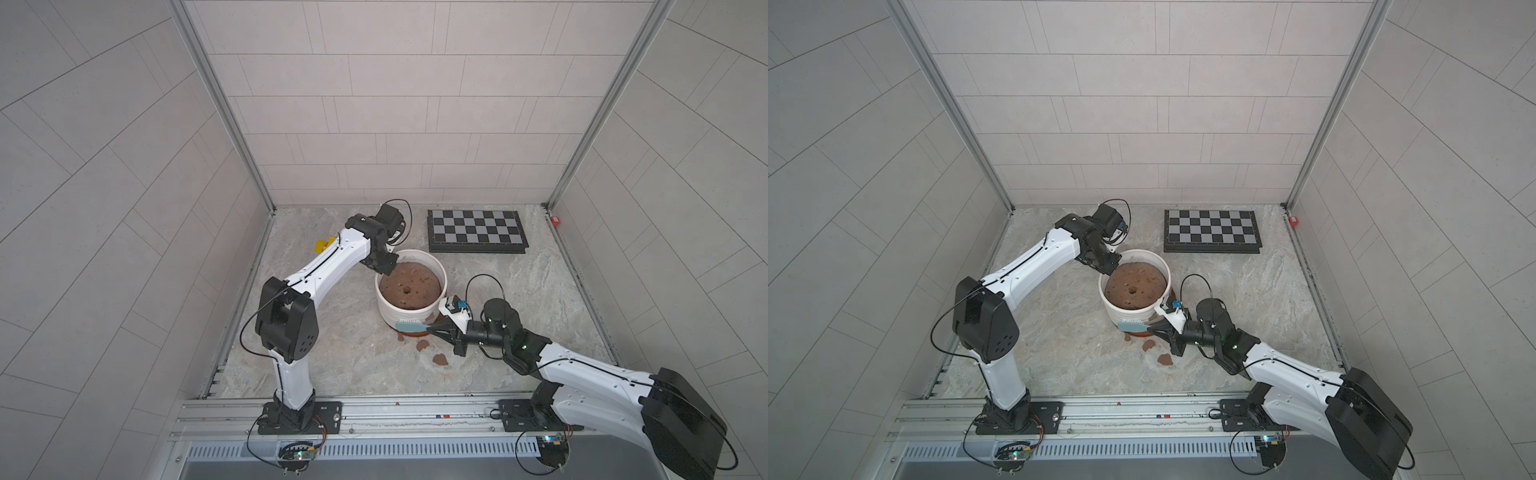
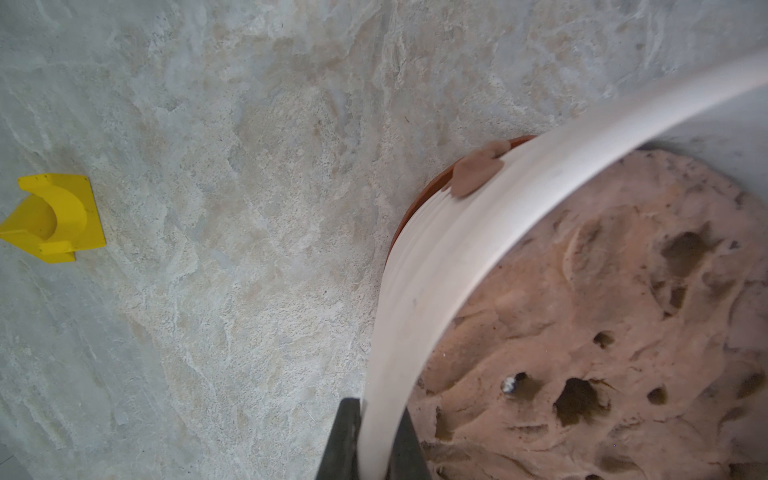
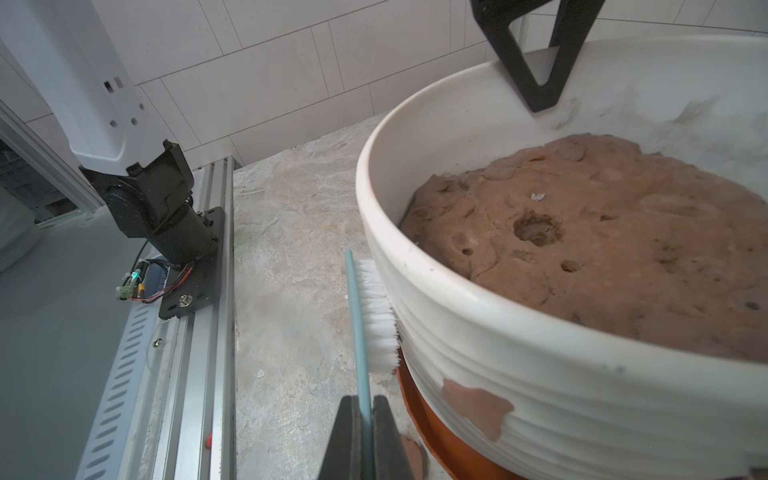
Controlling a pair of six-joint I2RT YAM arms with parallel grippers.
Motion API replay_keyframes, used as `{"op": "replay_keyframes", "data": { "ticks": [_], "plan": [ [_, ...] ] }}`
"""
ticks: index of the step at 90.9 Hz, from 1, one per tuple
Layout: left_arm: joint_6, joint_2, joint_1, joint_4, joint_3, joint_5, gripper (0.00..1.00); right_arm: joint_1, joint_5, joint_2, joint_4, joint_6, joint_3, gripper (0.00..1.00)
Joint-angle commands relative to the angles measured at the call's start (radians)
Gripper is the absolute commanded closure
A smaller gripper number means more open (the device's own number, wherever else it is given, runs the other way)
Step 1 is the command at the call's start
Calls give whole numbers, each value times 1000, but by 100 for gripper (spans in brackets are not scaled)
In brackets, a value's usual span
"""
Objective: Scrub the dried mud off the ceramic pot
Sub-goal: Brush off the soil from the pot.
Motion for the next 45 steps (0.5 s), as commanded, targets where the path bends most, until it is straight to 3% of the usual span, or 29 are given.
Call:
{"op": "replay_keyframes", "data": {
  "ticks": [1,28,45],
  "plan": [
    [102,26,3,-56,14,27,100,11,194,3,64,-21,-11,100],
    [104,32,10,-73,48,47,100,65,312,84,49,13,-27,100],
    [114,36,15,-76,60,63,100,85,309,100,39,31,-33,100]
  ]
}}
